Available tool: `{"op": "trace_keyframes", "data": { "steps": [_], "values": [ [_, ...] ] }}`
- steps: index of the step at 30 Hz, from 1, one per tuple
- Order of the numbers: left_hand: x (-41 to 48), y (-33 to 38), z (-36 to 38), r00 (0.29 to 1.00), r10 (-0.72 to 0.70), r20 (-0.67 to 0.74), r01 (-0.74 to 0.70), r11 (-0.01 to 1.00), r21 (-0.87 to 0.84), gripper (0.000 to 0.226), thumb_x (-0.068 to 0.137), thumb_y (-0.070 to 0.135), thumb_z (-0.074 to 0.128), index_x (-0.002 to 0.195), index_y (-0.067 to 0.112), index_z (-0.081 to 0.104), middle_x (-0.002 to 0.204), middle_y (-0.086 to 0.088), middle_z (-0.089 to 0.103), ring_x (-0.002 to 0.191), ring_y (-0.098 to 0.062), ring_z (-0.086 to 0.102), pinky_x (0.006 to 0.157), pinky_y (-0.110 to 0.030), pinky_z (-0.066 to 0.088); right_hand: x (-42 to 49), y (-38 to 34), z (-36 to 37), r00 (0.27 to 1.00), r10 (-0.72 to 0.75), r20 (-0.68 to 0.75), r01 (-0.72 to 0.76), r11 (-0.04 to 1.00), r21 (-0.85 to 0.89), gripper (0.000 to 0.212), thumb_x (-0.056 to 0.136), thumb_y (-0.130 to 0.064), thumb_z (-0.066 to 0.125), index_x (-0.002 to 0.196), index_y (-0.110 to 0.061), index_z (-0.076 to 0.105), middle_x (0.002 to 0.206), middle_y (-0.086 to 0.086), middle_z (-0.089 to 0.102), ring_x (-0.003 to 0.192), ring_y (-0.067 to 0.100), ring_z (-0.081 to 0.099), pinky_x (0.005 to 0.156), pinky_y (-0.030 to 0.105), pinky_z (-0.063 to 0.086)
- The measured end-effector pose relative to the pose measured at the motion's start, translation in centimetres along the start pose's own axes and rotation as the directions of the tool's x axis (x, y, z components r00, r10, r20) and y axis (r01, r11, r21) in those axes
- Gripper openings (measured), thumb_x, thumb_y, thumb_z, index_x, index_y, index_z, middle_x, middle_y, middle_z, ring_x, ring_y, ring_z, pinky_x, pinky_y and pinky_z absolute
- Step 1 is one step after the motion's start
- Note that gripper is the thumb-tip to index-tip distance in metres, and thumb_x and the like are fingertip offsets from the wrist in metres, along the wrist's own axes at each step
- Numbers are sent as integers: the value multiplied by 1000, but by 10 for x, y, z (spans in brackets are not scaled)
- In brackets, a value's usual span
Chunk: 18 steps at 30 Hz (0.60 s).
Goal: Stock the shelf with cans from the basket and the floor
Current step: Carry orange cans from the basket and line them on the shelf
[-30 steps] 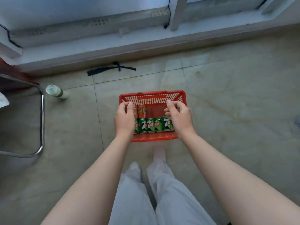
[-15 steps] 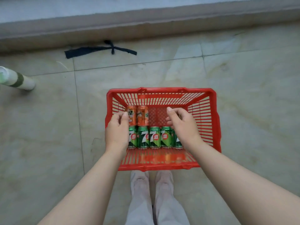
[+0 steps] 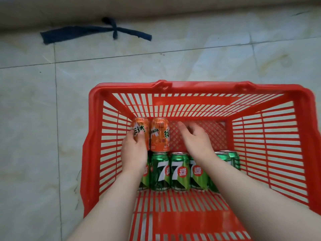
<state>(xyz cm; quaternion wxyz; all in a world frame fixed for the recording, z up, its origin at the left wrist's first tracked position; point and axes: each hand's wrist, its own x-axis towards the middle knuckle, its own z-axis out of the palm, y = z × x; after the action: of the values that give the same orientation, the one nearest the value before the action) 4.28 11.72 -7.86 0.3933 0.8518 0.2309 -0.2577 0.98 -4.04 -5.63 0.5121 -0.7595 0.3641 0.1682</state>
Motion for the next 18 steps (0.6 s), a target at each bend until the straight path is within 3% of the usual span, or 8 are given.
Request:
{"op": "trace_keyframes", "data": {
  "steps": [3,5,8,10,12,14,18],
  "values": [
    [7,-9,15,995,7,-101,-6,1000,7,38,102,36,39,132,17,55,129,-2,60,119,-22,54,102,-45,46,21,11,12,991,77,114,-68,994,-81,49,103,-46,35,133,-13,55,132,5,60,125,25,53,94,26,34],
    [6,-12,22,988,18,-152,-17,1000,6,35,102,33,42,129,17,57,125,0,59,117,-20,54,102,-42,46,32,16,19,969,115,218,-91,989,-119,51,103,-48,34,126,-10,59,127,7,64,118,26,59,95,29,41],
    [12,-14,28,988,-8,-155,0,999,-52,34,100,32,47,130,18,57,126,1,59,116,-20,56,100,-44,49,42,19,23,950,134,281,-118,990,-76,48,100,-50,37,117,-13,62,119,6,68,99,19,63,83,29,46],
    [14,-13,31,992,-20,-128,6,994,-106,30,99,29,50,127,20,58,126,0,60,113,-19,59,94,-41,54,46,24,18,956,152,249,-159,987,8,42,100,-48,40,113,-15,62,114,3,68,93,16,61,85,31,49],
    [15,-12,34,995,-23,-97,8,989,-150,22,97,25,55,118,22,61,121,1,61,106,-17,61,79,-29,55,48,32,10,972,153,176,-167,984,64,28,101,-43,43,95,-24,62,102,-4,66,90,12,61,93,36,52],
    [16,-9,37,998,-39,-46,30,982,-189,18,94,21,61,112,22,60,112,4,62,100,-15,62,65,-18,47,49,40,1,982,141,125,-152,985,78,24,101,-41,45,83,-31,59,94,-7,67,94,15,65,97,42,52],
    [19,3,42,985,-81,150,118,959,-258,41,86,20,71,125,17,57,102,6,63,83,-6,60,62,-17,46,49,50,-14,983,177,56,-184,972,144,23,99,-39,50,80,-31,60,89,-8,69,94,16,67,95,41,54]
  ]
}}
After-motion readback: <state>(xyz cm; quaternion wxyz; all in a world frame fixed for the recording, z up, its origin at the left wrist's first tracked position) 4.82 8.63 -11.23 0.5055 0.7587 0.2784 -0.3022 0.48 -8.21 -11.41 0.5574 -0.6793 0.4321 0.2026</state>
